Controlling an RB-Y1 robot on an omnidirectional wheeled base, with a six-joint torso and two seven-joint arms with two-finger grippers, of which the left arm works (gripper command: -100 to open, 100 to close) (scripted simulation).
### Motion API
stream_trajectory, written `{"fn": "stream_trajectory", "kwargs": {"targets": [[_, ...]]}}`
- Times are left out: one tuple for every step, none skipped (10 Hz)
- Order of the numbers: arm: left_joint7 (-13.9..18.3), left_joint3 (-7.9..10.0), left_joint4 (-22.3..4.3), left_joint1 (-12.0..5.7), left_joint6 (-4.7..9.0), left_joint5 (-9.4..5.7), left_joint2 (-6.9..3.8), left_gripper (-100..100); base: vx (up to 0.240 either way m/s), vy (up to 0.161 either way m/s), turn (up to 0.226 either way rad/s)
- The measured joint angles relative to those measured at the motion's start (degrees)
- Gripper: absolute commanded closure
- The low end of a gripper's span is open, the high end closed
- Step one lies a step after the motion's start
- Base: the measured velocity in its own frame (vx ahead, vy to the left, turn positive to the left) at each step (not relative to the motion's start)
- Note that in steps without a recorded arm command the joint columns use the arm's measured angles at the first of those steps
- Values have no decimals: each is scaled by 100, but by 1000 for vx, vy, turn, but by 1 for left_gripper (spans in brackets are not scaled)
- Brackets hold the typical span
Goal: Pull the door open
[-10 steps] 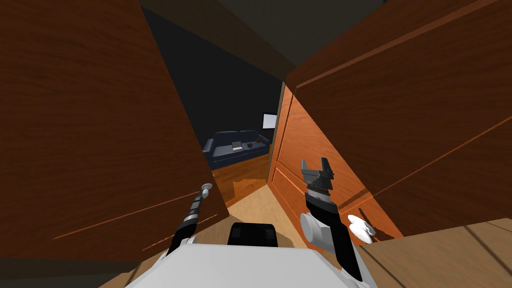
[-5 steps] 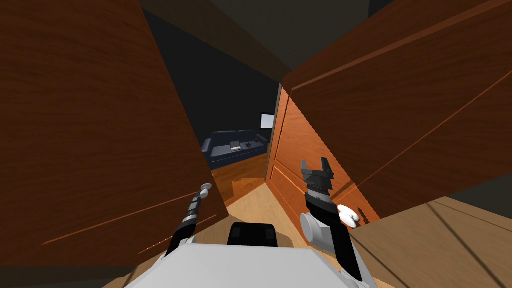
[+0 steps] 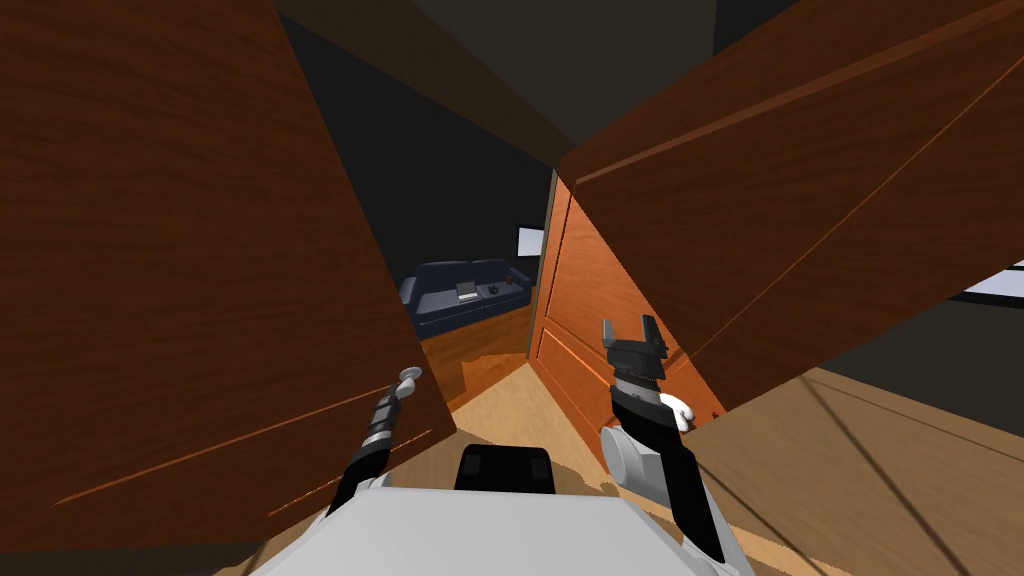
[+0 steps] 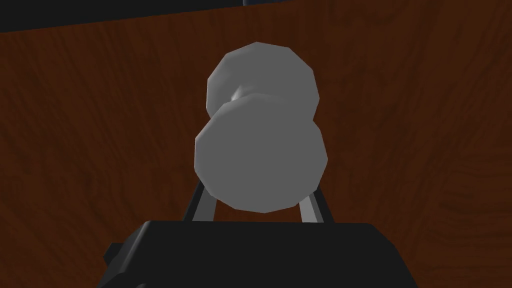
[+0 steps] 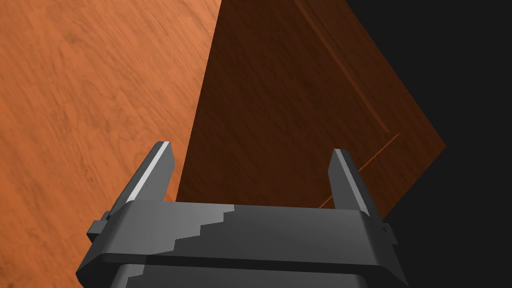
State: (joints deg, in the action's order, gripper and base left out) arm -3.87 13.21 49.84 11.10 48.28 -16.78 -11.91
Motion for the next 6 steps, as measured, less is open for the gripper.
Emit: {"fn": "stream_trajectory", "kwargs": {"targets": [[149,-17,-11,5,3,-69,-10,100,-76,12,-128],[313,-38,-4,18,0,-166,-28,100,-54,5,-52],[458,-56,-26,11,10,-210,-38,100,-45,0,-81],[608,-71,19,43,-16,-284,-39,100,-40,3,-31],[706,-80,76,72,-50,-322,-27,100,-53,2,-69],[849,-99,15,44,-25,-390,-47,100,-48,3,-49]]}}
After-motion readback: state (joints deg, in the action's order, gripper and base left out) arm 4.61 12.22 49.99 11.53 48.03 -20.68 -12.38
